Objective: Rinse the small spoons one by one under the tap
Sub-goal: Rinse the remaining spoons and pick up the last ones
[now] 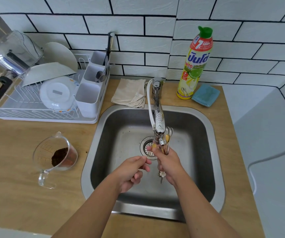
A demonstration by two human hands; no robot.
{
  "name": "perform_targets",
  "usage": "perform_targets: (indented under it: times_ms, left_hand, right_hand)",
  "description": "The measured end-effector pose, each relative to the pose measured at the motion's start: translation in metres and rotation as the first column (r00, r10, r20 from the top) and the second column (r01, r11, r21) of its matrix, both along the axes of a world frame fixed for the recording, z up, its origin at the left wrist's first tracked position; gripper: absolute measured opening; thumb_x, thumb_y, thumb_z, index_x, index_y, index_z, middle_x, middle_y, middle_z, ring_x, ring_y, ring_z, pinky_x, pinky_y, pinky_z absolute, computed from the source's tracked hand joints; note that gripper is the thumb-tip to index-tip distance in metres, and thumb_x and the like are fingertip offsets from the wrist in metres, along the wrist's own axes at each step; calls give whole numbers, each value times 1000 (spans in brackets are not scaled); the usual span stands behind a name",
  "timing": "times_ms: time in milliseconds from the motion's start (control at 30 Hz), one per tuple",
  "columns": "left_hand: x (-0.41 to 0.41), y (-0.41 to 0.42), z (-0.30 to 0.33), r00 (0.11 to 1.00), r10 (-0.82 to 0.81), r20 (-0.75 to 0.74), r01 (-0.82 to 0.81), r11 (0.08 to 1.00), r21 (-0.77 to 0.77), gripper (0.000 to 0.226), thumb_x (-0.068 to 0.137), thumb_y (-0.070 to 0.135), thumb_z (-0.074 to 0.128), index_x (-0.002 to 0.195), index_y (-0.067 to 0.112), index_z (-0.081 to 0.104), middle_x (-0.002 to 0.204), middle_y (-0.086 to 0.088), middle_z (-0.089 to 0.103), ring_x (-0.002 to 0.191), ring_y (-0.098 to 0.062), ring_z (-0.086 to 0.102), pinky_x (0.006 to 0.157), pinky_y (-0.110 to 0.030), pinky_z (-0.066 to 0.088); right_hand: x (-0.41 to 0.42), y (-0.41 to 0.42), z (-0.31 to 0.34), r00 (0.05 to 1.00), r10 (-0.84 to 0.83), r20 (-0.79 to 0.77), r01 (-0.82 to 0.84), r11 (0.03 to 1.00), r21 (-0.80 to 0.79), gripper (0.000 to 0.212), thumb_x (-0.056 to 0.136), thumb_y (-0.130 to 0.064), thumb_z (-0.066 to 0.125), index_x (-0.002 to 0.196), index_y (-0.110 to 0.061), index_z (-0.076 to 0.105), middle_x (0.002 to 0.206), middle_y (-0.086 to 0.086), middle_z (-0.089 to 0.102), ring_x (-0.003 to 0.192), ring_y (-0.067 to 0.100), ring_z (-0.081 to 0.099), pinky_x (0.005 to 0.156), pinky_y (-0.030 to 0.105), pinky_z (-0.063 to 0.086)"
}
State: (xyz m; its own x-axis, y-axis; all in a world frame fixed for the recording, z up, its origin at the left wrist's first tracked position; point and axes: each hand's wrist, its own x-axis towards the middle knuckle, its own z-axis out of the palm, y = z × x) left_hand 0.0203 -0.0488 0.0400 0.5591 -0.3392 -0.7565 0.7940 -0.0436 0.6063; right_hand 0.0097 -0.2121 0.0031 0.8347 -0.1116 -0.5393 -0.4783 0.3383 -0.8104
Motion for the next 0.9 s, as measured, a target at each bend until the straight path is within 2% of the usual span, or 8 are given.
perform_targets:
  times_ms: [100, 200, 267, 433, 600, 700, 767, 900]
  left_hand:
    - [2, 4, 1, 999, 0, -46, -3, 998, -59, 27, 104, 29, 53, 108, 5, 66, 76, -4, 66, 38, -5, 35, 33, -14, 24]
    - [-1, 5, 0, 982, -156, 106, 138, 977, 161, 28, 105, 32, 51, 107, 10, 68, 78, -2, 65, 42, -8, 39, 39, -19, 27]
    - [-4, 3, -4, 964, -190, 188, 140, 958, 251, 28, 105, 32, 49, 106, 11, 67, 75, -1, 59, 42, -9, 38, 40, -21, 27]
    - [-6, -3, -6, 976, -73, 206, 25, 973, 228, 29, 106, 29, 46, 106, 6, 65, 69, 0, 54, 41, -9, 37, 40, -21, 26]
    - [-9, -14, -6, 980, -98, 171, 57, 972, 229, 30, 107, 28, 46, 104, 3, 63, 68, -2, 56, 39, -9, 36, 39, -20, 24]
    - [-6, -14, -2, 995, 77, -57, -77, 997, -6, 23, 105, 25, 51, 99, 5, 61, 61, 1, 51, 34, -3, 31, 33, -15, 18]
    - [-5, -9, 0, 951, 167, -260, -219, 958, -185, 18, 100, 22, 57, 98, 4, 61, 60, 2, 48, 30, 0, 30, 28, -12, 17]
    - [-6, 1, 2, 889, 202, -411, -356, 870, -343, 23, 85, 20, 63, 101, 3, 59, 60, 2, 46, 27, -1, 32, 25, -11, 18]
  right_hand:
    - [0, -4, -3, 1000, 11, 23, -10, 1000, -6, 13, 96, -22, 73, 99, -32, 80, 103, 4, 80, 46, 7, 31, 41, 21, 29]
    - [4, -6, -6, 998, -63, -21, 62, 997, -44, 11, 96, -22, 72, 103, -13, 75, 92, 7, 79, 44, 7, 33, 39, 20, 29]
    - [5, -7, -8, 997, -55, -46, 51, 996, -73, 13, 98, -24, 71, 100, -13, 76, 92, 7, 80, 45, 9, 31, 41, 21, 28]
    - [2, -4, -6, 999, 14, -39, -18, 992, -128, 13, 89, -32, 79, 90, -19, 81, 72, 0, 70, 44, 8, 33, 42, 23, 29]
    - [4, 1, -10, 988, -118, -101, 73, 927, -369, 30, 101, -40, 60, 89, -19, 77, 82, -8, 81, 44, 8, 46, 47, 25, 39]
    - [4, 0, -11, 993, -92, -66, 91, 996, -25, 26, 107, -31, 54, 100, -17, 75, 110, 5, 79, 40, 8, 30, 39, 22, 27]
    - [4, -5, -12, 996, -86, -35, 92, 967, 239, 22, 108, -25, 53, 107, -11, 70, 120, 9, 77, 37, 4, 25, 35, 18, 24]
    - [3, -14, -15, 1000, 8, 1, -8, 922, 386, 21, 105, -24, 58, 115, -10, 71, 119, 7, 77, 35, 1, 28, 35, 14, 26]
